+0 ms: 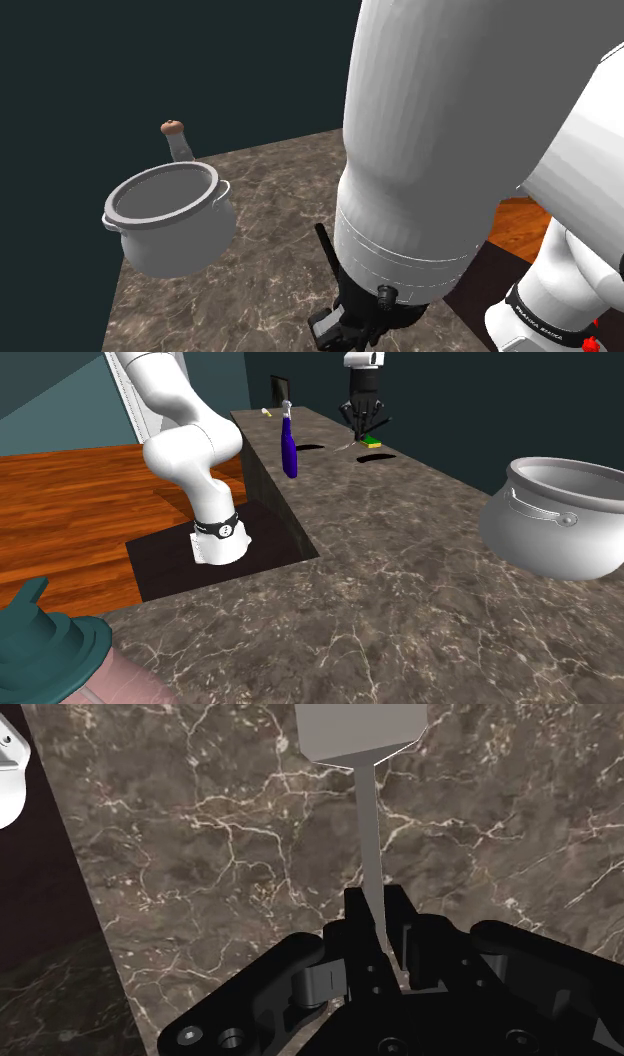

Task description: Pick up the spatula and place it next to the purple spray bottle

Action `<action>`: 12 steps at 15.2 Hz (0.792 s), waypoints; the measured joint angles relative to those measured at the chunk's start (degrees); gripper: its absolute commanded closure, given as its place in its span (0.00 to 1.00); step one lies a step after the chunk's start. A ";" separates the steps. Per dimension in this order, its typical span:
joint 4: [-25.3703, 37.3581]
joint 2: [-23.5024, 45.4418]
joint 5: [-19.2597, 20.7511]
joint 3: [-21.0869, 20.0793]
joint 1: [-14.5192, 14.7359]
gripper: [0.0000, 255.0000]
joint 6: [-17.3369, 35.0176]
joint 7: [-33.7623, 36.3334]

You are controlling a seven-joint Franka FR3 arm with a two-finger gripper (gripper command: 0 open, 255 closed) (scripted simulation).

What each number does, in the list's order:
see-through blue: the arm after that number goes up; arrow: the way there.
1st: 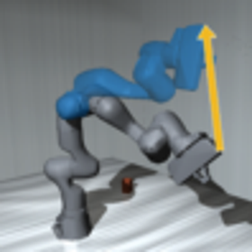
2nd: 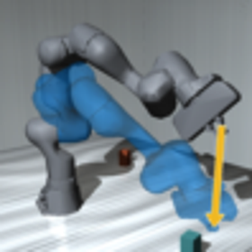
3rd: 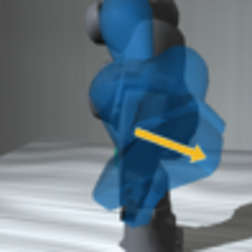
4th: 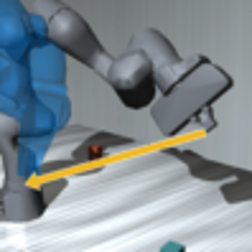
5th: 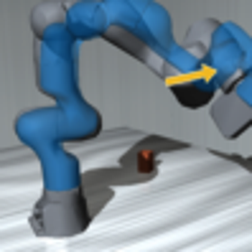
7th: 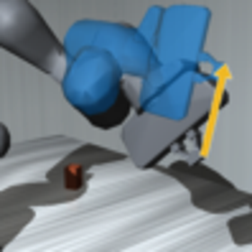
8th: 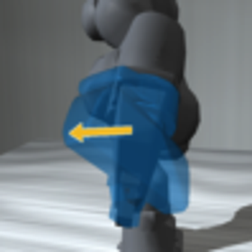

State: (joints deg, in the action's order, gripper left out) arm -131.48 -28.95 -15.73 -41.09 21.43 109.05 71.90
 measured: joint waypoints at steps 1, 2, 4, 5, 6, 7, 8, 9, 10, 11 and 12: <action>-0.48 0.30 0.01 -0.29 -0.08 1.00 0.78 0.08; -1.17 0.44 -0.09 -0.55 -0.05 1.00 1.61 0.13; -2.25 0.94 -0.17 -1.16 -0.12 1.00 3.20 0.34; -2.99 1.05 -0.26 -1.35 -0.10 1.00 4.04 0.31; -3.42 1.52 -0.20 -1.74 -0.24 1.00 4.94 0.45; -3.96 1.60 -0.29 -1.90 -0.21 1.00 5.54 0.47; -4.58 1.86 -0.33 -2.20 -0.25 1.00 6.42 0.55; -5.09 2.15 -0.38 -2.59 -0.26 1.00 7.23 0.75; -5.76 2.42 -0.40 -2.83 -0.32 1.00 8.13 0.74; -6.08 2.85 -0.31 -3.18 -0.46 1.00 8.88 0.90; -6.70 3.10 -0.37 -3.48 -0.47 1.00 9.74 1.01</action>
State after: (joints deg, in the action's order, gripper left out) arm -138.18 -25.85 -16.10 -44.57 20.96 118.79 72.90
